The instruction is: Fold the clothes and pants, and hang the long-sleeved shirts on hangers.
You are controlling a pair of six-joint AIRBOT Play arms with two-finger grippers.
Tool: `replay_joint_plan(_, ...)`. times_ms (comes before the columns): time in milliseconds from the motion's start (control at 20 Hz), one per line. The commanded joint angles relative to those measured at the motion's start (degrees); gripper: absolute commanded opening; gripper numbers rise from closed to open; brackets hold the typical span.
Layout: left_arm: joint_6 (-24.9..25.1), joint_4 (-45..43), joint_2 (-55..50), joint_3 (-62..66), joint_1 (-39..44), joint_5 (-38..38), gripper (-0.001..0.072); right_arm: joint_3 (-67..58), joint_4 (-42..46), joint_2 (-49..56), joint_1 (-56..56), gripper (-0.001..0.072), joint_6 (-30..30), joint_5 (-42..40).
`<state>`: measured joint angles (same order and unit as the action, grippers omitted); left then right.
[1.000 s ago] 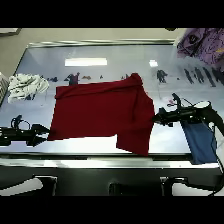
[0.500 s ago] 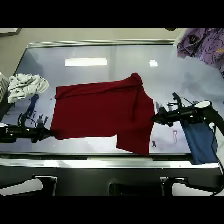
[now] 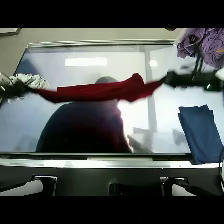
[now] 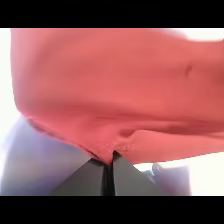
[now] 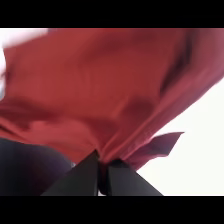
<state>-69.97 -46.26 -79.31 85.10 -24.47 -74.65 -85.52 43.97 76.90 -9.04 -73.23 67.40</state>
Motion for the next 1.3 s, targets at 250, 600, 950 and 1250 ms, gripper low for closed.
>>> replay_joint_plan(250, -17.73, -28.46, 13.03, 35.93, 3.48, 4.09, 0.0012, -34.93, 10.54, -12.94, 2.75, 0.0026, -14.38, 1.11)
replay_joint_plan(600, -18.86, -33.31, 33.68, 25.0, 3.48, 1.77, 0.0012, -34.93, 23.19, -29.99, 2.75, 0.0026, -28.35, 6.05)
replay_joint_plan(950, -18.32, -26.6, 22.97, 19.12, 4.92, -0.42, 0.0012, -34.1, 23.67, -16.79, 2.78, 0.0026, -36.35, 15.1)
replay_joint_plan(1250, -16.24, -27.5, -1.95, 15.43, 11.54, 1.81, 0.0012, -27.78, 21.97, 5.55, 2.89, 0.0027, -34.56, 14.49)
